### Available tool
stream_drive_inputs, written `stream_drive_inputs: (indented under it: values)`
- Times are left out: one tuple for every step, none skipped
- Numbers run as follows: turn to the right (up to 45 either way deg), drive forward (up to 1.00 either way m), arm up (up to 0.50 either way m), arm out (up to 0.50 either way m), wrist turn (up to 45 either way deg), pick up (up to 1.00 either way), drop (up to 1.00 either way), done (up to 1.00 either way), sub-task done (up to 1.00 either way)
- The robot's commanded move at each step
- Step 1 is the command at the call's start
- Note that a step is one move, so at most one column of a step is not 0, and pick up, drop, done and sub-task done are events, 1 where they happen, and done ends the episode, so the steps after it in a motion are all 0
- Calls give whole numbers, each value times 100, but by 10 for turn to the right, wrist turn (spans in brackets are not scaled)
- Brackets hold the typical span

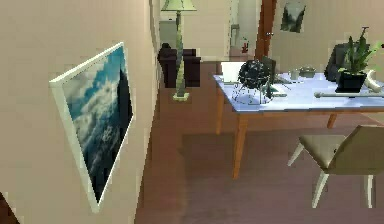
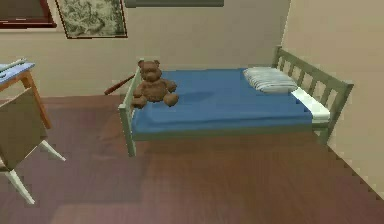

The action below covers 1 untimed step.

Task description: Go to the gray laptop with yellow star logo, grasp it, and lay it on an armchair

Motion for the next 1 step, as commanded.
stream_drive_inputs:
  values:
    - [0, 100, 0, 0, 0, 0, 0, 0, 0]
